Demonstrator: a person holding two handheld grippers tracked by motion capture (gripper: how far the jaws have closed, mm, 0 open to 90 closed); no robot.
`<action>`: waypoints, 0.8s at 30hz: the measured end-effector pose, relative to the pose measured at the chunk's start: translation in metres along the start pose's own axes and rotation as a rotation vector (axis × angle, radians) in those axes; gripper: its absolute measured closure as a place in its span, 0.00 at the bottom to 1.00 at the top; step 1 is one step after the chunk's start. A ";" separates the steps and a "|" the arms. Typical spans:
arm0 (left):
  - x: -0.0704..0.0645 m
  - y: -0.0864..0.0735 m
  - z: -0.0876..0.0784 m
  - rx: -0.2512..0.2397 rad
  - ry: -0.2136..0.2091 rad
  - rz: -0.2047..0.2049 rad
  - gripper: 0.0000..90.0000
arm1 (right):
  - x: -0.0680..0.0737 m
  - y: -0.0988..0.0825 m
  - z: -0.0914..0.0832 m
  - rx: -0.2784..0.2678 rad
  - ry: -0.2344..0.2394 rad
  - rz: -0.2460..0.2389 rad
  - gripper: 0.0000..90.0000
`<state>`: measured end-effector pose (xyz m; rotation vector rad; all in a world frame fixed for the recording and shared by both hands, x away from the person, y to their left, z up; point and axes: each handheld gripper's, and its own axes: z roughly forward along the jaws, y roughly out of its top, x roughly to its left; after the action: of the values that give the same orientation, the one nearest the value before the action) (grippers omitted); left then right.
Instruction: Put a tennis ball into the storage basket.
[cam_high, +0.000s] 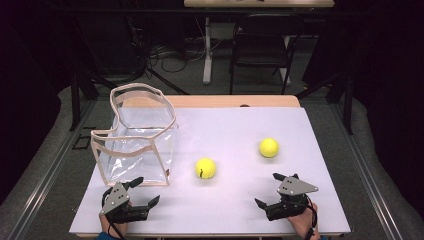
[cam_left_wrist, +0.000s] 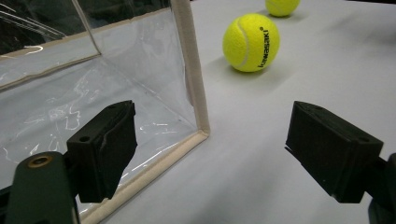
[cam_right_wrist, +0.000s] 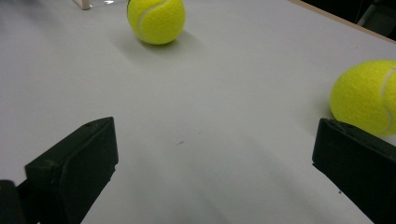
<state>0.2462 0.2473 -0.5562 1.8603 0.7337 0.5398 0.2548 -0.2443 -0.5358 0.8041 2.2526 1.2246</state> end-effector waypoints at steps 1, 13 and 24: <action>0.000 0.000 0.000 0.000 0.001 0.000 0.18 | 0.000 0.000 0.001 -0.004 0.002 0.002 0.00; -0.002 0.001 0.000 -0.002 -0.003 0.007 0.18 | -0.001 0.001 0.005 0.034 0.016 0.011 0.00; 0.000 0.001 0.000 -0.001 0.000 -0.005 0.18 | 0.001 0.010 0.008 0.041 0.035 0.018 0.00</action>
<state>0.2462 0.2470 -0.5552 1.8569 0.7377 0.5374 0.2617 -0.2342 -0.5318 0.8256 2.3097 1.2135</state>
